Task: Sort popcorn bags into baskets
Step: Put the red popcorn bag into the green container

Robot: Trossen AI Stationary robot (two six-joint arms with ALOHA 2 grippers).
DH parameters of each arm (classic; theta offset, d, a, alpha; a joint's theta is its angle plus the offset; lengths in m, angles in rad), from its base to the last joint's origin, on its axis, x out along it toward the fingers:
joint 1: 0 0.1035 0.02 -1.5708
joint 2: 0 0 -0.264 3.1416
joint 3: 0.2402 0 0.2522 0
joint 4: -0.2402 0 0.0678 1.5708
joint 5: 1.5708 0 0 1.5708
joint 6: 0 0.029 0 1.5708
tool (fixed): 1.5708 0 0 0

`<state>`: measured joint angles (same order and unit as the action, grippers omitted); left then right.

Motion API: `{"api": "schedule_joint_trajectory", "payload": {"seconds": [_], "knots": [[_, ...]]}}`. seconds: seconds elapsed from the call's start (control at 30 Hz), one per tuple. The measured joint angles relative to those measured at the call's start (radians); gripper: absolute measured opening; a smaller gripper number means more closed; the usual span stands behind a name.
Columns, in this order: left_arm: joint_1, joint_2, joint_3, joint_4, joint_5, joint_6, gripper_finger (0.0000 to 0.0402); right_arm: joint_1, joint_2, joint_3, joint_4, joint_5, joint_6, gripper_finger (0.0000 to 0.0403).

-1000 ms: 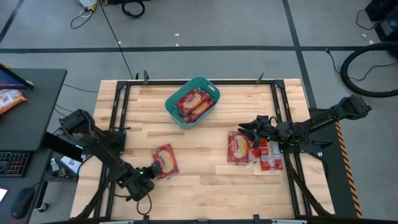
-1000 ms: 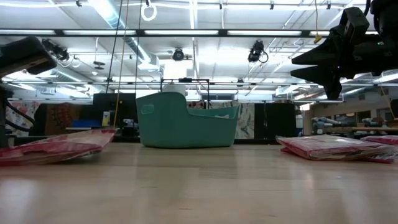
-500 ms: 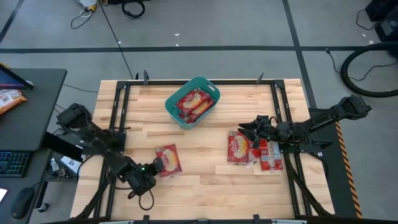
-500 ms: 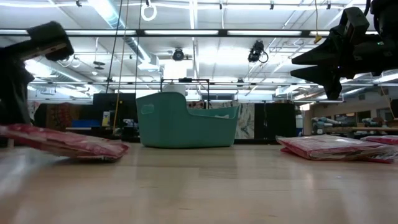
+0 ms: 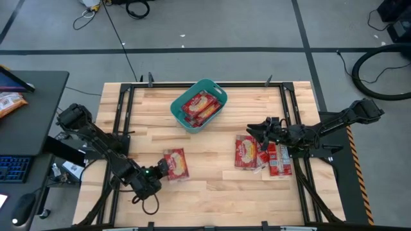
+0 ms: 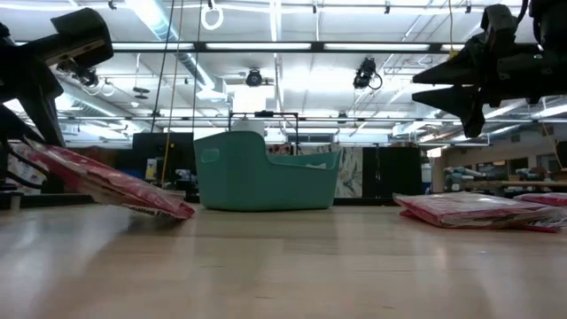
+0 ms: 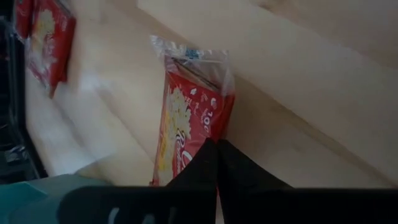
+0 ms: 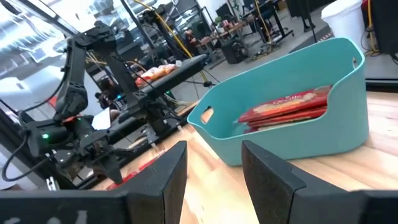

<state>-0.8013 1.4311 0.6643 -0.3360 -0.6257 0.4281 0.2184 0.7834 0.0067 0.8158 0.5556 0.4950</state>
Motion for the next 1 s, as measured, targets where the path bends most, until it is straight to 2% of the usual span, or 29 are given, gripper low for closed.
{"api": "schedule_joint_trajectory", "payload": {"seconds": [0.23, 0.4, 0.53, 0.8, 1.0], "knots": [[0.006, -0.022, 0.000, 0.006, -0.071, -0.003, 0.0000, -0.014, 0.000, 0.006, 0.090, -0.005, -0.030, 0.0158], [0.033, -0.078, 0.001, 0.011, -0.096, 0.000, 0.0000, -0.020, 0.014, 0.088, 0.136, -0.109, -0.079, 0.0158], [0.068, -0.132, 0.001, 0.053, -0.105, 0.002, 0.0000, -0.021, 0.067, 0.163, 0.137, -0.105, -0.123, 0.0158], [0.215, -0.219, 0.001, 0.255, -0.080, 0.029, 0.0000, -0.021, 0.202, 0.276, 0.133, -0.131, -0.150, 0.0158], [0.369, -0.270, 0.002, 0.478, 0.032, 0.106, 0.0000, -0.021, 0.240, 0.335, 0.134, -0.205, -0.150, 0.0158]]}}
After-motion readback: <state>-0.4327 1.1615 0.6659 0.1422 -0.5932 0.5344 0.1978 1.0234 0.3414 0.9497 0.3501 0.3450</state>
